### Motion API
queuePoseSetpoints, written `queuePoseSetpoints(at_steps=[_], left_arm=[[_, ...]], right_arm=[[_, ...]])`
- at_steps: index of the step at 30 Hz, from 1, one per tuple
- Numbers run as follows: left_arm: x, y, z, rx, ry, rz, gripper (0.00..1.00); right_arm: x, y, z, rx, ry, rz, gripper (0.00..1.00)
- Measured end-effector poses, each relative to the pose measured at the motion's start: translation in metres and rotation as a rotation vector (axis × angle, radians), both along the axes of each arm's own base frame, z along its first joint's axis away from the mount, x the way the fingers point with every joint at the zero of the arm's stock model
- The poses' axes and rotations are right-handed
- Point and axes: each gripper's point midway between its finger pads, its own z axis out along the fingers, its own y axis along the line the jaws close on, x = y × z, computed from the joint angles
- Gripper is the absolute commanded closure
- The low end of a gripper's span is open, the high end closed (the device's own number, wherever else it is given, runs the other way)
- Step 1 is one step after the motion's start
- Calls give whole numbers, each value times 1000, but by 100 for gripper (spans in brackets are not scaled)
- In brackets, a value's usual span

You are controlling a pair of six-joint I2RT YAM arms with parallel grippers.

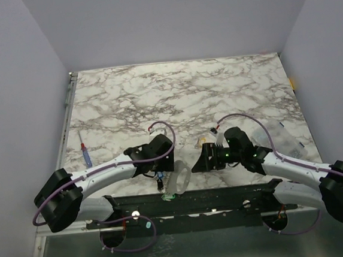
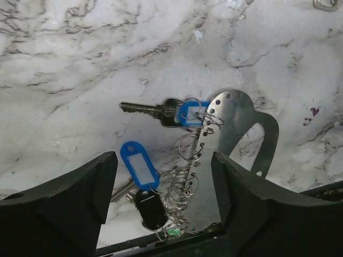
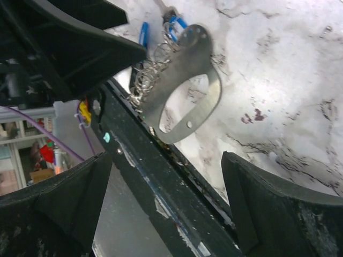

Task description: Put the keys on the keyring

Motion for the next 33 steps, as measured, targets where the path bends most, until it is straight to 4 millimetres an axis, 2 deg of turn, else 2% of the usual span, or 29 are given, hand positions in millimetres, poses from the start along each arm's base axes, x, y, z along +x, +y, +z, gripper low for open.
queuePoseSetpoints(at_steps=[4,10,15,23,25,29,33], left_arm=[[-7,-8,-7,-62,26,-46,40],[-22,-17,-22,-131,67,-125,46],[-28,-25,-18,-189,70,-173,54],[-29,-29,-25,-166,53,-196,70],[-27,-28,-26,-157,39,-193,77],[-24,-24,-28,-137,16,-182,100],[-21,-18,-27,-123,-12,-168,100]], right_arm=[[2,8,7,53,13,-11,6],[3,13,-1,58,67,-25,7],[1,11,-2,57,76,-29,7],[1,11,0,63,71,-30,8],[1,11,0,63,71,-30,8],[1,11,0,62,72,-30,9],[0,11,0,59,75,-30,9]])
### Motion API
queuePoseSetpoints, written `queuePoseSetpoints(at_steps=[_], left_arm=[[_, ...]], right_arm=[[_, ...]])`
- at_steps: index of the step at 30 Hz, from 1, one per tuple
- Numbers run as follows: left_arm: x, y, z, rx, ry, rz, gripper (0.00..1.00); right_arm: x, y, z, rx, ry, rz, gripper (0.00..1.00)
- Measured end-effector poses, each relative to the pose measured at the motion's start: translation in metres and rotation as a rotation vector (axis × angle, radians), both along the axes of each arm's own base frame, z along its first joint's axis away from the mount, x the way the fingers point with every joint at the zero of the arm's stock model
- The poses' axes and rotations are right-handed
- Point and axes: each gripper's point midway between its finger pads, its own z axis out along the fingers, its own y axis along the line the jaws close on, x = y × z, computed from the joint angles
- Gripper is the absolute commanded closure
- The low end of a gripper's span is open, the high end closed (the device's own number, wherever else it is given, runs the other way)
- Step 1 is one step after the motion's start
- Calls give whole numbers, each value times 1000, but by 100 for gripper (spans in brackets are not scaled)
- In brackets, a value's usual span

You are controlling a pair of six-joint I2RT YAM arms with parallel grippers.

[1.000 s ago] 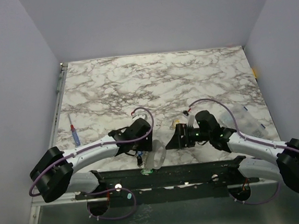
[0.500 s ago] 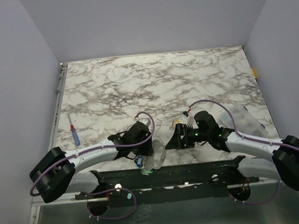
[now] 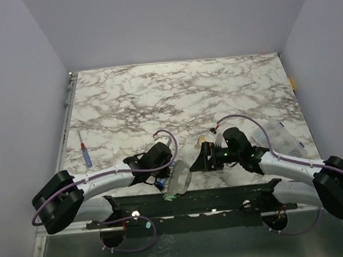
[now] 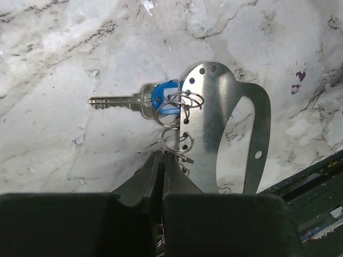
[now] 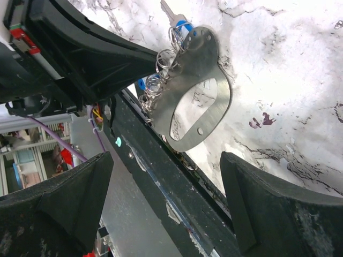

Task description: Put the keys on the keyring

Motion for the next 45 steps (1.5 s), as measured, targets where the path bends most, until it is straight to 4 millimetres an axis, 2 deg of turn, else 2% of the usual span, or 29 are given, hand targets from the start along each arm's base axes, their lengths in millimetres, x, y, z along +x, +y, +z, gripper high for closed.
queuePoseSetpoints(at_steps=[7,12,18,26,29,30,31,35,40,43,45], left_arm=[[6,-1,15,-30,-53,11,100],[9,-1,28,-74,-97,21,100],[16,-2,52,-163,-165,74,100],[27,-15,83,-295,-194,147,98],[25,-13,89,-300,-179,163,53],[24,-12,89,-297,-169,171,43],[22,-9,87,-280,-153,177,38],[8,6,67,-197,-72,202,30],[-17,23,31,-103,35,216,13],[-31,32,8,-91,83,217,7],[-32,20,13,-209,73,210,7]], right_arm=[[-2,-2,-3,-24,0,14,9],[2,0,1,-29,-20,26,9],[5,-1,2,-39,-37,20,9],[9,5,18,-1,-104,47,6],[7,6,20,14,-105,62,5],[6,7,20,20,-105,68,5],[5,7,20,27,-103,74,5],[0,8,5,23,-47,72,5],[-14,6,-35,-23,115,22,6],[-21,22,-36,25,149,21,8],[-25,35,-36,62,174,21,10]])
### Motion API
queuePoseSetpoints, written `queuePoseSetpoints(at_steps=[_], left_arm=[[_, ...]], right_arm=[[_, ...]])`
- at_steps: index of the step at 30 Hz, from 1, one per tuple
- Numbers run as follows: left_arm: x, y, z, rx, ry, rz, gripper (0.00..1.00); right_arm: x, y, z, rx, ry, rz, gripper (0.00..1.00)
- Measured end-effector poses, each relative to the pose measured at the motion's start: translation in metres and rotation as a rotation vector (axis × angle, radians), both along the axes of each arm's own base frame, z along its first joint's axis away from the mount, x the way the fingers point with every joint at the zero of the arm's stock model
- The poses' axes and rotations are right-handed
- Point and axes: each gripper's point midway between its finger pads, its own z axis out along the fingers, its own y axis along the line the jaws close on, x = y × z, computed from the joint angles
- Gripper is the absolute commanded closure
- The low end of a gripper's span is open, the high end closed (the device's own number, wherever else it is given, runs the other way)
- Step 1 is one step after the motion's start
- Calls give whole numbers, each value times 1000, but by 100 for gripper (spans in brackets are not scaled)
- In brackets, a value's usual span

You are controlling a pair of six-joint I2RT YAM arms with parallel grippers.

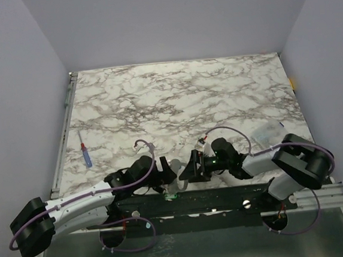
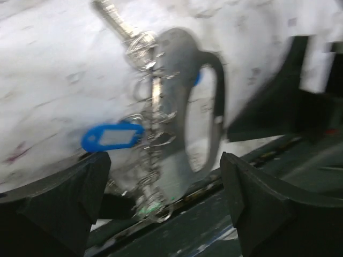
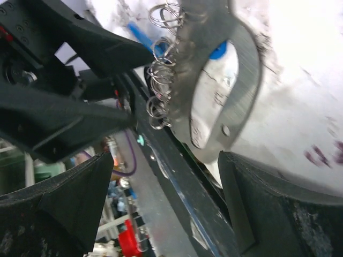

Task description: Put the keys on the keyring

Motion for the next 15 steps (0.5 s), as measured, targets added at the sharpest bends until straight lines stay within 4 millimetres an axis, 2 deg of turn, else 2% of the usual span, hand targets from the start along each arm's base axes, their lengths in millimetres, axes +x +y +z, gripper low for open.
queuePoseSetpoints(at_steps=[4,7,13,15], left_arm=[[0,-21,1,-192,-34,-8,11],[5,-32,5,-305,-68,-5,17],[0,-45,5,-374,-46,-47,47],[-1,-44,2,-383,-41,-51,62]], right_arm=[[1,22,0,95,40,-12,12],[0,21,-1,156,65,-30,12],[-1,17,3,214,60,-63,12],[-1,16,3,211,58,-73,12]])
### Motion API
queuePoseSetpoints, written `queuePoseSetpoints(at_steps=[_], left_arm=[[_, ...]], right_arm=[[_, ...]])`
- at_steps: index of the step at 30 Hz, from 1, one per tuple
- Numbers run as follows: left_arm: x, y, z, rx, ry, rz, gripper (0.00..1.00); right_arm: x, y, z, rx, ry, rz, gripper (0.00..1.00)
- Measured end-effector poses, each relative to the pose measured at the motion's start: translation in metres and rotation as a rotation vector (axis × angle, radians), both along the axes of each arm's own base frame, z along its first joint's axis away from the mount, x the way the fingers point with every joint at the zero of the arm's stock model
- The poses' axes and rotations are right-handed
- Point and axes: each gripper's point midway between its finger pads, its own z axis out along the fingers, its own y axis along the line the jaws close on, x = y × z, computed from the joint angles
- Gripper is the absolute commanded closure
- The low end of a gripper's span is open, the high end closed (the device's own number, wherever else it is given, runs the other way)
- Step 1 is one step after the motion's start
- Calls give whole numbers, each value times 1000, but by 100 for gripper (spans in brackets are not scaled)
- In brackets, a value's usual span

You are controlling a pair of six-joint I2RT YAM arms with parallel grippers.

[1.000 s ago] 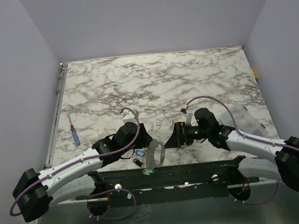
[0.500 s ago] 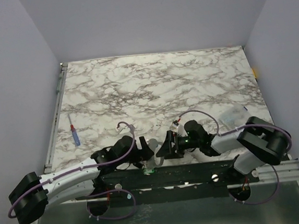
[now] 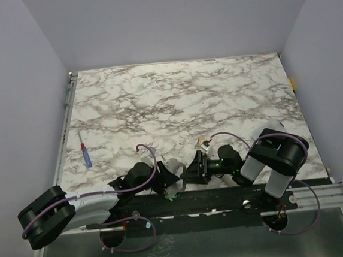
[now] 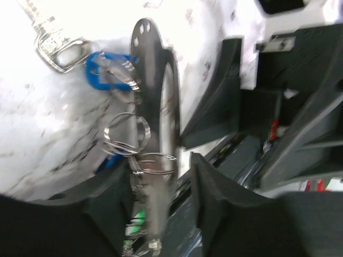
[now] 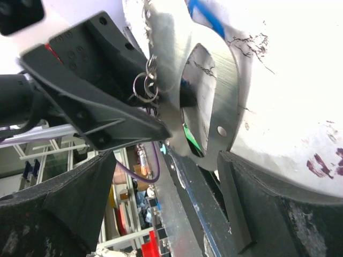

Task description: Put the keys on the keyring

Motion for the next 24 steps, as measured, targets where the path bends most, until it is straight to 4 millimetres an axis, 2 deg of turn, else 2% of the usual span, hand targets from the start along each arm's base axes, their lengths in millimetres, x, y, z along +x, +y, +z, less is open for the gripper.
queuePoseSetpoints(at_steps=[4,12,15,16,17,18,19,22,24], left_arm=[[-17,4,-11,-11,57,-39,100],[-29,8,0,-51,88,-56,100],[-22,13,18,11,58,-32,100],[-19,16,21,41,53,-23,100],[-14,25,25,111,54,-2,100],[-13,29,29,159,59,0,100],[-12,35,33,207,67,5,100],[-18,48,45,363,117,-30,100],[-20,53,52,466,156,-66,100]], right_arm=[[2,-3,0,-8,-8,-25,12],[2,-7,2,-29,-36,-39,13],[5,-13,12,-55,-81,-61,11],[8,-15,20,-63,-109,-75,10],[17,-16,40,-68,-170,-110,10],[20,-16,46,-64,-188,-118,9],[27,-17,61,-73,-232,-147,9],[49,-28,122,-77,-384,-256,8],[58,-42,167,-67,-493,-337,8]])
